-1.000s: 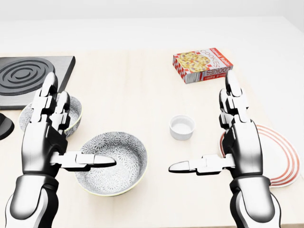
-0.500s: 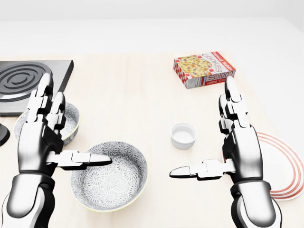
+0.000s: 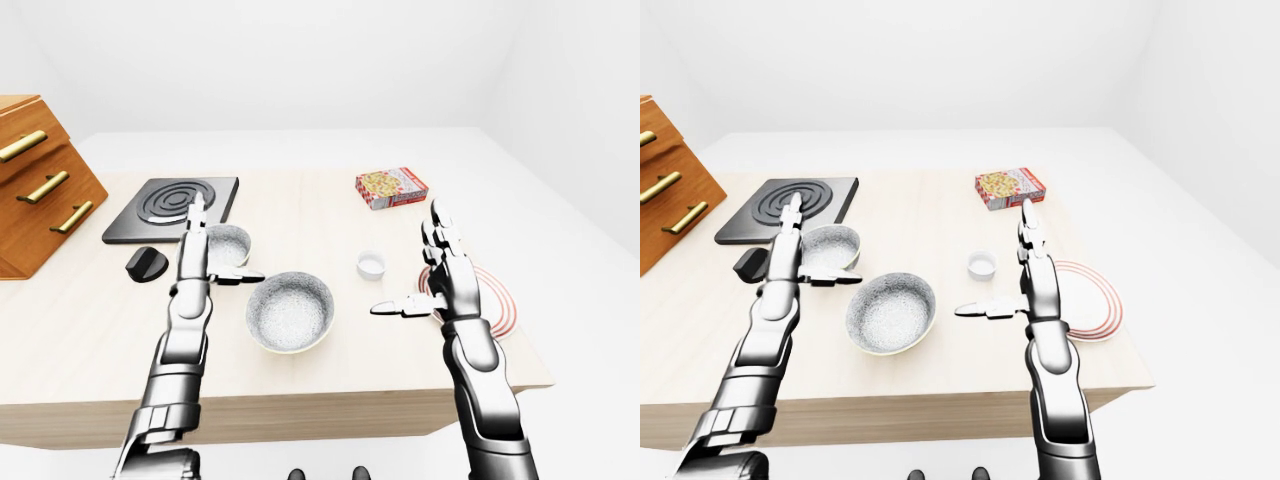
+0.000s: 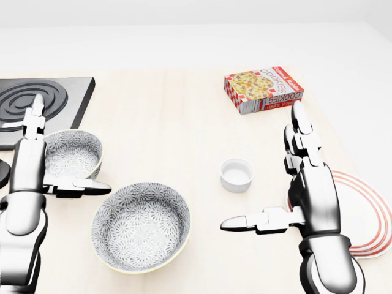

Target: Pick the akita bowl from table center and place it on the plate.

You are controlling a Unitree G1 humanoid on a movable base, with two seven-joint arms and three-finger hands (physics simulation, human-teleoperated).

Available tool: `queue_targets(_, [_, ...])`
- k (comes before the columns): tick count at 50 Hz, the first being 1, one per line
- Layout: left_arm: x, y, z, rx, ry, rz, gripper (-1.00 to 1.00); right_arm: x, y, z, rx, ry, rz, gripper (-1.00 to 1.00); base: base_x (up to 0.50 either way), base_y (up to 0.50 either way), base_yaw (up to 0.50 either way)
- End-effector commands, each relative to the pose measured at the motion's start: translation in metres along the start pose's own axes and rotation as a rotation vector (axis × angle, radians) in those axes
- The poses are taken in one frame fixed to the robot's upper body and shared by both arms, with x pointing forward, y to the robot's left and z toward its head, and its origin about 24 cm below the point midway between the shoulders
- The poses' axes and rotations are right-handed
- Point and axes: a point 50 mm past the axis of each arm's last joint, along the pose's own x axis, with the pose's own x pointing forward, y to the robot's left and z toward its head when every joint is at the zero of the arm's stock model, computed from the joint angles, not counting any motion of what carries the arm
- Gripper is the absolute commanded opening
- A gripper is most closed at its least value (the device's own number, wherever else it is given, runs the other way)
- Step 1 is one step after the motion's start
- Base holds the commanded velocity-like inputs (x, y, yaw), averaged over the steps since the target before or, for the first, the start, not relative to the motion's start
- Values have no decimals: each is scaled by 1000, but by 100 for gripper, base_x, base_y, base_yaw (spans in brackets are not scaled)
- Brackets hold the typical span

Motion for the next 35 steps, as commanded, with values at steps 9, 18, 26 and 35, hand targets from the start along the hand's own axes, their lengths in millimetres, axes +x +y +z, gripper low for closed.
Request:
queue_targets(9, [26, 26, -39, 599, 91, 88, 100, -1, 0, -3, -1, 14, -4, 100, 0, 0, 0])
queue_targets(18, [32, 15, -51, 830, 115, 42, 100, -1, 0, -3, -1, 15, -4, 100, 0, 0, 0])
queue_targets(26, [38, 6, -47, 1001, 60, -2, 100, 0, -1, -3, -2, 14, -6, 100, 0, 0, 0])
queue_targets(35, [40, -6, -45, 1051, 46, -64, 100, 2, 0, -6, -2, 25, -6, 100, 0, 0, 0])
